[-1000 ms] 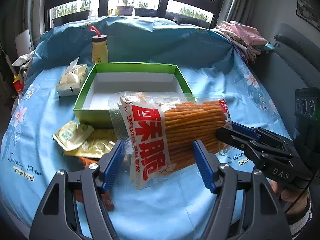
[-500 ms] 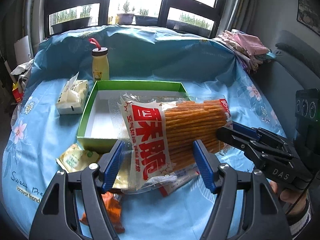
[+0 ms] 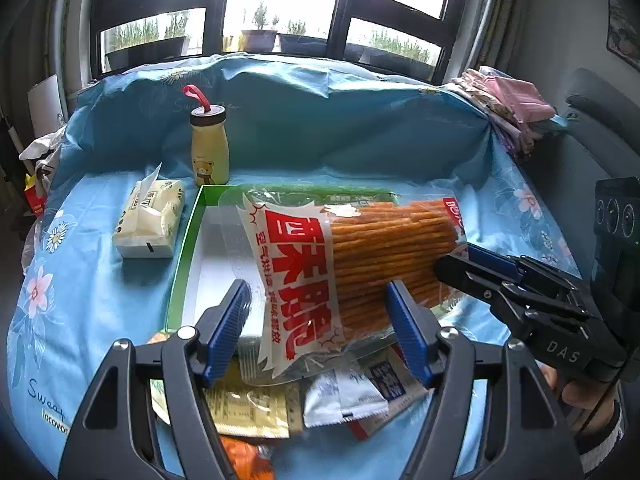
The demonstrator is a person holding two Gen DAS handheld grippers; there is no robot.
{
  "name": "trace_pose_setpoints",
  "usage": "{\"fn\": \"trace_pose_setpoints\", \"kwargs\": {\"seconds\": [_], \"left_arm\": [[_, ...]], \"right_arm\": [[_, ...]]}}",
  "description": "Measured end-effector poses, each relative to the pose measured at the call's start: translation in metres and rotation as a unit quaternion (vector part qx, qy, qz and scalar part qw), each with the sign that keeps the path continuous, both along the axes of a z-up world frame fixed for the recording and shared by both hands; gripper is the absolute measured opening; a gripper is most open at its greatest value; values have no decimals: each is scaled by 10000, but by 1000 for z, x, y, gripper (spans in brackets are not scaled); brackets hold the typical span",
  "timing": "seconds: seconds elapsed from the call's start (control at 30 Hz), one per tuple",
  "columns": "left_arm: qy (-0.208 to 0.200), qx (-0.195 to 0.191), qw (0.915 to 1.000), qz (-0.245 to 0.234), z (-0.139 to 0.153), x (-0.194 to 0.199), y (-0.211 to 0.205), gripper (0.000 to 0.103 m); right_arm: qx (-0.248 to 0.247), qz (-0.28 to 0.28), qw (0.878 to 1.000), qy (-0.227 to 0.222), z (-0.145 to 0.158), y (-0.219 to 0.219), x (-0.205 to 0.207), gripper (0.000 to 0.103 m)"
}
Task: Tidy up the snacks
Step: 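Carry the pretzel-stick bag over the green box and lower it, then open both grippers to release the pretzel bag in the box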
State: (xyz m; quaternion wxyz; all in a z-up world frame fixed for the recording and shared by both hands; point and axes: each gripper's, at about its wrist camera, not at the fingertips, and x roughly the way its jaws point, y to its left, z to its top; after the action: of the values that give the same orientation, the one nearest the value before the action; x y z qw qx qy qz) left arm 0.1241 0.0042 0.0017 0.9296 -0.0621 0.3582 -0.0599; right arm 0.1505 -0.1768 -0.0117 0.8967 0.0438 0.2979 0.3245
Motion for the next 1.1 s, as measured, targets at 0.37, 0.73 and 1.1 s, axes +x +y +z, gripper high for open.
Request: {"fn": "trace_pose_setpoints", "kwargs": {"seconds": [0.37, 0.73, 1.1], "left_arm": [[518, -323, 9981, 34, -30, 46, 21, 70], [1110, -485, 9921, 327, -67, 73, 35, 74], [1032, -328, 9932, 420, -60, 68, 38, 80]], "right_arm": [[-128, 39, 9992, 368, -25, 17, 45, 39], [-653, -6, 9944, 833, -62, 43, 76, 40], [-960, -377, 9928, 614, -59, 43, 74, 44]]}}
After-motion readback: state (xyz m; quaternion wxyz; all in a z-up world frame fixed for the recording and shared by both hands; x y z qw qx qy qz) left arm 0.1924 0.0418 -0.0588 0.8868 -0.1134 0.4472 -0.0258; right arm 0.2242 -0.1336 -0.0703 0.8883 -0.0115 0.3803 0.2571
